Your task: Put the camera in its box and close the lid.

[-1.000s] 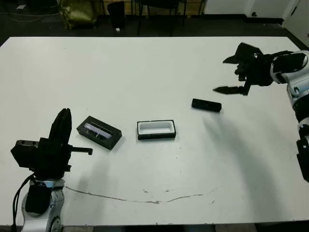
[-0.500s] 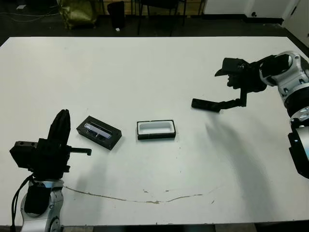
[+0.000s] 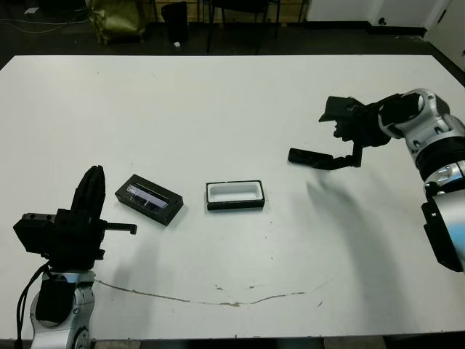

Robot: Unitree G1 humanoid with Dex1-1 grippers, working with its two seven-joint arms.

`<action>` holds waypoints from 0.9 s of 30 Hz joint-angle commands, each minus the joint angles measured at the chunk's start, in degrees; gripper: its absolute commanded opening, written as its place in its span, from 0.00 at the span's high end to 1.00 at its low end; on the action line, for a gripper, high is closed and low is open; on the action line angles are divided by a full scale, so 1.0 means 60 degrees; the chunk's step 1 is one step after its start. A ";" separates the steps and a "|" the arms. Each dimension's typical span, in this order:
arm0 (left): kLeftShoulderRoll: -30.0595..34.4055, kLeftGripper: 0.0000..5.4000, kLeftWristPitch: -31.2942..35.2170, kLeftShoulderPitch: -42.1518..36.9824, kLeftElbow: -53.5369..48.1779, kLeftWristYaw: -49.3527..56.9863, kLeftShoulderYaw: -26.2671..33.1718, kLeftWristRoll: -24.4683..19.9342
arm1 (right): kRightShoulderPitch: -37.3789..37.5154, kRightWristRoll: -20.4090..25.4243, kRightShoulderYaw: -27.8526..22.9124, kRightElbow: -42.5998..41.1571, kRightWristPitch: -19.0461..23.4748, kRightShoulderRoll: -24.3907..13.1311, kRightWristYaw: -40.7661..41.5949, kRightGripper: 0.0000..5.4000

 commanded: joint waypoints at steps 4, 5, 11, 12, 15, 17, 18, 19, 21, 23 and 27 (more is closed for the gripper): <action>0.0039 1.00 0.0398 0.0180 -0.0102 0.0107 -0.0045 0.0047 | 0.0278 0.0020 -0.0191 0.0367 0.0734 0.0184 -0.0134 0.37; 0.0036 1.00 0.0467 0.0190 -0.0161 0.0123 -0.0057 0.0045 | 0.0293 0.0031 -0.0224 0.0393 0.0811 0.0197 -0.0135 0.41; 0.0112 1.00 0.0401 0.0168 -0.0159 0.0069 -0.0043 0.0149 | 0.0469 0.0231 -0.0608 0.0572 0.1471 0.0361 -0.0006 0.56; 0.0135 1.00 0.0358 0.0150 -0.0115 0.0025 -0.0028 0.0133 | 0.0507 0.0283 -0.0674 0.0595 0.1535 0.0382 0.0068 0.55; 0.0136 1.00 0.0396 0.0128 -0.0089 -0.0009 0.0002 0.0077 | 0.0618 0.0315 -0.0778 0.0611 0.1611 0.0411 0.0041 0.48; 0.0139 1.00 0.0407 0.0132 -0.0102 -0.0005 0.0008 0.0107 | 0.0679 0.0296 -0.0811 0.0608 0.1613 0.0410 -0.0030 0.50; 0.0144 1.00 0.0387 0.0130 -0.0095 -0.0017 0.0012 0.0111 | 0.0682 0.0282 -0.0815 0.0626 0.1739 0.0425 -0.0012 0.50; 0.0145 1.00 0.0360 0.0125 -0.0079 -0.0034 0.0017 0.0100 | 0.0669 0.0301 -0.0843 0.0650 0.1918 0.0445 0.0067 0.49; 0.0138 1.00 0.0332 0.0115 -0.0055 -0.0054 0.0019 0.0080 | 0.0646 0.0321 -0.0871 0.0645 0.2029 0.0456 0.0200 0.49; 0.0121 1.00 0.0313 0.0091 -0.0010 -0.0066 0.0013 0.0075 | 0.0652 0.0279 -0.0838 0.0602 0.1760 0.0433 0.0228 0.45; 0.0098 1.00 0.0400 0.0101 -0.0042 -0.0064 -0.0001 0.0037 | 0.0639 0.0342 -0.0927 0.0576 0.1577 0.0409 0.0136 0.48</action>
